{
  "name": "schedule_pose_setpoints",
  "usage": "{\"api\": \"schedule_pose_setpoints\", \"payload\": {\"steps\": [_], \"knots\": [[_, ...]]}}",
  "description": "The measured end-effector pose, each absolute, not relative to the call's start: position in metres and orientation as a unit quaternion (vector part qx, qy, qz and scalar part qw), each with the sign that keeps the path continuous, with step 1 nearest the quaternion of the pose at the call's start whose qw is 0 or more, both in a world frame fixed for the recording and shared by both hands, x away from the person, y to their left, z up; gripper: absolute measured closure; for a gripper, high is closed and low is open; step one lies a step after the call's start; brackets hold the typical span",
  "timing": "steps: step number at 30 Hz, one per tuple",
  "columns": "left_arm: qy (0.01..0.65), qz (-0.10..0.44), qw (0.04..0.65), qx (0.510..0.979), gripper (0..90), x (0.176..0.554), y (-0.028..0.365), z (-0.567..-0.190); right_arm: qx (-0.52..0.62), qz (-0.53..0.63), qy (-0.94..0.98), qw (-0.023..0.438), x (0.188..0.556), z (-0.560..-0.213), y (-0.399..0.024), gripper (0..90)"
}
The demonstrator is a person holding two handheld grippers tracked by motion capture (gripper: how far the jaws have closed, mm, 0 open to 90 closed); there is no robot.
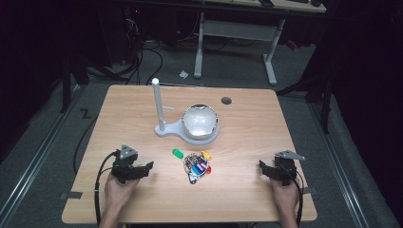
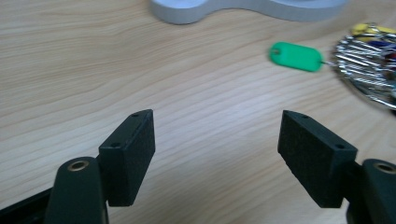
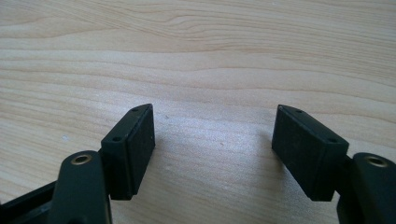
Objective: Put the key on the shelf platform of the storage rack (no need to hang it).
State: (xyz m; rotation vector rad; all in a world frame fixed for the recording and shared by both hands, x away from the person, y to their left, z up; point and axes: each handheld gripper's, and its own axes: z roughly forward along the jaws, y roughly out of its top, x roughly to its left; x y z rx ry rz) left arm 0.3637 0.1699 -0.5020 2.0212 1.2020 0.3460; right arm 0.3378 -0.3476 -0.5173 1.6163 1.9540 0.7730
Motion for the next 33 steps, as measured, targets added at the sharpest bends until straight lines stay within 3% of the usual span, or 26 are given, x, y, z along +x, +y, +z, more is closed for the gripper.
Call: {"api": "schedule_pose_setpoints", "payload": {"steps": [21, 33], "knots": [[0.376, 0.095, 0.386, 0.837, 24.8, 0.367, 0.079, -0.491, 0.592, 0.283, 0.715, 0.243, 0.337, -0.517, -0.348, 30.3], [0.358, 0.083, 0.371, 0.853, 23.7, 0.376, 0.041, -0.496, 0.592, 0.283, 0.715, 0.243, 0.337, -0.517, -0.348, 30.3]]}}
